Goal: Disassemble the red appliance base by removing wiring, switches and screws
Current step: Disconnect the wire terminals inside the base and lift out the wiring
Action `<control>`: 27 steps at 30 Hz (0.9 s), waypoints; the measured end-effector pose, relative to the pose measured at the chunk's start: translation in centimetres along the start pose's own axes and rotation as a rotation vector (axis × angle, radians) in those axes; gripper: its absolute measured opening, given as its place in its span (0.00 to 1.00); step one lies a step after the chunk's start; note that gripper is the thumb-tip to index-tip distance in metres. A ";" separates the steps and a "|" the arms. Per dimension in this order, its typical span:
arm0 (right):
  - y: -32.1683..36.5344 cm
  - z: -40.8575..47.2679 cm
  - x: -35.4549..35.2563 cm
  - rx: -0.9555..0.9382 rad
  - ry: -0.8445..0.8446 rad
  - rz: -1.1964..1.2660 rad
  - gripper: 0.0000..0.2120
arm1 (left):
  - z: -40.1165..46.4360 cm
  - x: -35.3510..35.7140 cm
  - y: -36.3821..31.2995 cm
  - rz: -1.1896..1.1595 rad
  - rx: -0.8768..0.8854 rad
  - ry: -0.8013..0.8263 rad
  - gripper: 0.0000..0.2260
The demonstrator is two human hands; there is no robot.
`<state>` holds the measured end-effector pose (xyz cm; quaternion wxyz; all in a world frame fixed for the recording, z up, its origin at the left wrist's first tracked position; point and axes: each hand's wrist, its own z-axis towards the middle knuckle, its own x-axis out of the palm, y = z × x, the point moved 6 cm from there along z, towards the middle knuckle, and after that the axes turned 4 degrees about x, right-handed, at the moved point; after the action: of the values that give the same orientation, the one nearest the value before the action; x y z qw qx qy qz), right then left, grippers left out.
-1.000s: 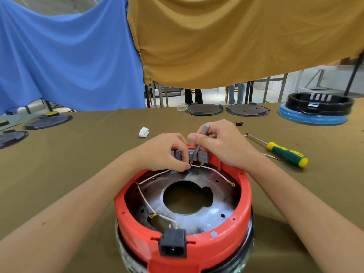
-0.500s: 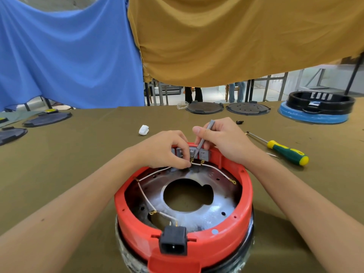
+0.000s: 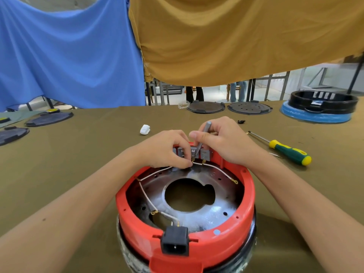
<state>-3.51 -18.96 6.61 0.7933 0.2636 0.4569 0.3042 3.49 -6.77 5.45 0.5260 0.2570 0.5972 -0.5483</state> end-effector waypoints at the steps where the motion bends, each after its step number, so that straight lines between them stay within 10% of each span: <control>1: -0.2 0.1 0.0 0.016 -0.004 0.018 0.14 | 0.0 0.0 0.1 0.004 -0.006 -0.001 0.04; 27: 0.1 -0.4 -0.8 -0.049 -0.106 -0.001 0.12 | -0.6 -2.1 0.1 0.217 0.027 -0.167 0.08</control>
<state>-4.18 -19.49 6.97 0.8226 0.2597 0.4068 0.3007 4.00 -5.65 7.22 0.6266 0.2803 0.5127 -0.5157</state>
